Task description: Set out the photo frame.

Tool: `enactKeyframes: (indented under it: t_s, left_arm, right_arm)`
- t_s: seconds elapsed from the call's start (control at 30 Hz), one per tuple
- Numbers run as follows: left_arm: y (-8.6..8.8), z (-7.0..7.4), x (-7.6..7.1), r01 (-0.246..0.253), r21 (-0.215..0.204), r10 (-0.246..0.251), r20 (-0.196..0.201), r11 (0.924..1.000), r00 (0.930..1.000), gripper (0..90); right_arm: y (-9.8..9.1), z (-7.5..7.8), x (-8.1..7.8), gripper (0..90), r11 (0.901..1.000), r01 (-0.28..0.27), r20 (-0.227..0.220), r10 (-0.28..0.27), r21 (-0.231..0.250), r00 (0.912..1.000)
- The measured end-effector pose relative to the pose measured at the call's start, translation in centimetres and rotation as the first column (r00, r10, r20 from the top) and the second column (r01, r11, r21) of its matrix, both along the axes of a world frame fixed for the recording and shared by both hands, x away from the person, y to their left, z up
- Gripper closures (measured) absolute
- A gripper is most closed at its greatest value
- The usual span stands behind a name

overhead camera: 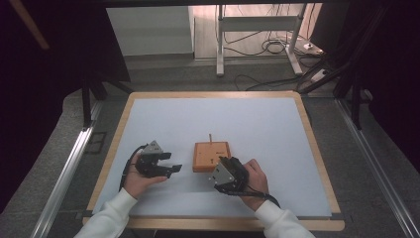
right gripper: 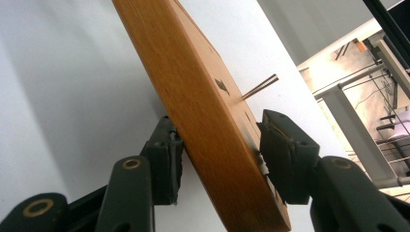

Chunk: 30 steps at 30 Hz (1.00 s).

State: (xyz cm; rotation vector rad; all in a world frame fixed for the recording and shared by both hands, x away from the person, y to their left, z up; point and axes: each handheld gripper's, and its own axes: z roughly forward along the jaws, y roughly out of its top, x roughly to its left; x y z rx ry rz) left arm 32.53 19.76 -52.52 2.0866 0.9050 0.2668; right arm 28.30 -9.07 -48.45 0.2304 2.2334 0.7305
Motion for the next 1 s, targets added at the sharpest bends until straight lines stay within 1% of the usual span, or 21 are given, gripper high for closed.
enactKeyframes:
  t_s: [0.1,0.17,0.27,0.43,0.57,0.67,0.73,0.9,1.0]
  left_arm:
    - [0.2,-0.2,-0.2,0.000,0.004,0.000,-0.001,1.0000,1.0000,30.2]
    - [0.3,-0.3,-0.3,-0.010,-0.009,0.010,-0.008,0.9999,0.9999,30.3]
    - [0.5,-0.4,-0.1,-0.015,-0.015,0.015,-0.009,0.9998,0.9998,30.3]
    - [0.4,-0.5,-0.1,-0.011,-0.019,0.010,-0.016,0.9998,0.9998,30.3]
    - [0.6,-0.5,-0.1,-0.013,-0.022,0.013,-0.015,0.9997,0.9998,30.3]
    - [0.7,-0.6,-0.1,-0.017,-0.025,0.016,-0.016,0.9995,0.9997,30.3]
    - [0.6,-0.6,-0.1,-0.020,-0.023,0.019,-0.020,0.9995,0.9996,30.5]
    - [0.3,-1.0,0.1,-0.008,-0.002,0.008,-0.027,1.0000,0.9996,30.4]
    - [0.4,-1.1,0.1,-0.004,0.001,0.004,-0.025,1.0000,0.9997,30.4]
  right_arm:
    - [0.0,0.4,0.2,52.5,1.0000,-0.005,-0.010,0.004,-0.008,0.9999]
    - [0.0,0.9,0.5,53.1,0.9998,-0.007,-0.023,0.007,-0.016,0.9997]
    - [0.1,1.5,0.9,55.0,0.9994,-0.012,-0.023,0.012,-0.034,0.9997]
    - [0.1,2.5,1.8,56.4,0.9991,-0.020,-0.060,0.018,-0.038,0.9980]
    - [0.2,3.2,2.3,57.7,0.9987,-0.022,-0.079,0.018,-0.047,0.9967]
    - [0.4,3.4,2.6,58.5,0.9982,-0.034,-0.088,0.030,-0.048,0.9957]
    - [0.6,3.6,2.8,59.6,0.9968,-0.050,-0.087,0.045,-0.062,0.9952]
    - [1.1,3.9,3.2,62.0,0.9908,-0.088,-0.078,0.081,-0.102,0.9936]
    - [1.3,4.2,3.5,63.7,0.9881,-0.103,-0.077,0.094,-0.115,0.9925]
